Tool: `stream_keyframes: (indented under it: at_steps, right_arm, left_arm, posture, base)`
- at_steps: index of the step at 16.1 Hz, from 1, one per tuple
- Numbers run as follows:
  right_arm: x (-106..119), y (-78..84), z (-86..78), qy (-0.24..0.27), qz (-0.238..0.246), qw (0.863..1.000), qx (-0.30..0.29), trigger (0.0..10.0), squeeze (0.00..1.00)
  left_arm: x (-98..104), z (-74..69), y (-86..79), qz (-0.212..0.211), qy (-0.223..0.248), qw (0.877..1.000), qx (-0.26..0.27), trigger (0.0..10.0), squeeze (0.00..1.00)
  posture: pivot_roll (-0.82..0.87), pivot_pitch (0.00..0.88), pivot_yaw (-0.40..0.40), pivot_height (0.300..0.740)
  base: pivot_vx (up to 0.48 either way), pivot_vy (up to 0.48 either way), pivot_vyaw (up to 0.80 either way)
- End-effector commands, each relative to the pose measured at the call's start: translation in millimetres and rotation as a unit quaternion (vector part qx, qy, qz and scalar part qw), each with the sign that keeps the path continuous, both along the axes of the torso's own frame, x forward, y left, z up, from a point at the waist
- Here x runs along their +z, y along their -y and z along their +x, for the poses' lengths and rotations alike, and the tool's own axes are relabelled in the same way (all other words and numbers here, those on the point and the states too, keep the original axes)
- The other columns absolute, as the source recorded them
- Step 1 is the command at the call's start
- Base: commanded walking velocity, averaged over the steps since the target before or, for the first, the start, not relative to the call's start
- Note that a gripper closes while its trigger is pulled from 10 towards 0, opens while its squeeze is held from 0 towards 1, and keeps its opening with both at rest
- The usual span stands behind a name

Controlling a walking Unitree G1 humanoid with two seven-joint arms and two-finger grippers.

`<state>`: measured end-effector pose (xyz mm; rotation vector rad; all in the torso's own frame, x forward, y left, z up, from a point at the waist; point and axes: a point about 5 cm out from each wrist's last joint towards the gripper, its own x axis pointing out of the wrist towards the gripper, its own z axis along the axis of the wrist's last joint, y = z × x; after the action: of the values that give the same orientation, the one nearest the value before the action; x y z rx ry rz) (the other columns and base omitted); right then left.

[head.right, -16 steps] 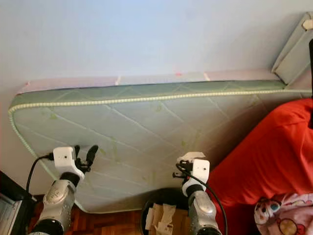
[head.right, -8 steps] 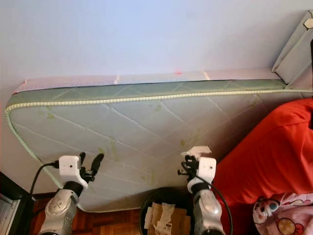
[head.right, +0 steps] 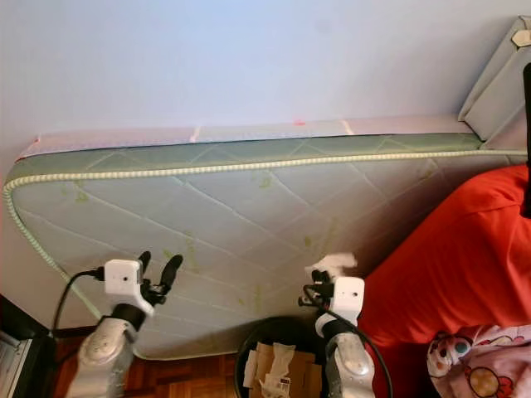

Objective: Clean up the room

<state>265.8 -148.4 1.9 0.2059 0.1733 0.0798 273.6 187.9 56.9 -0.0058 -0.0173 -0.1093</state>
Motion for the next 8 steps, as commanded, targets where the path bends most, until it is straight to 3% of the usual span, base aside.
stream_keyframes:
  at_steps: [1,3,5,8]
  right_arm:
    - [4,2.7,0.9,0.008,-0.005,1.000,-0.002,10.0,0.00]
    - [6,5.8,0.0,0.018,-0.006,1.000,-0.009,10.0,0.00]
    - [8,2.1,-0.6,0.030,0.001,1.000,-0.002,10.0,0.00]
    - [8,2.3,-1.6,0.026,0.001,1.000,-0.003,10.0,0.00]
  left_arm:
    - [13,5.9,-9.9,0.020,0.013,1.000,0.010,10.0,0.00]
    - [24,14.6,-21.4,0.010,0.022,0.999,0.044,10.0,0.00]
    - [15,14.5,-10.3,-0.024,-0.008,0.999,0.027,10.0,0.00]
    - [4,4.9,2.2,-0.033,-0.026,0.999,0.020,10.0,0.00]
  posture:
    - [0.07,0.043,-0.076,0.709]
    - [0.07,0.065,-0.076,0.689]
    - [0.07,0.073,-0.076,0.689]
    - [0.07,0.074,-0.089,0.689]
  base:
    - [0.000,0.000,0.00]
    - [0.000,0.000,0.00]
    - [0.000,0.000,0.00]
    - [0.000,0.000,0.00]
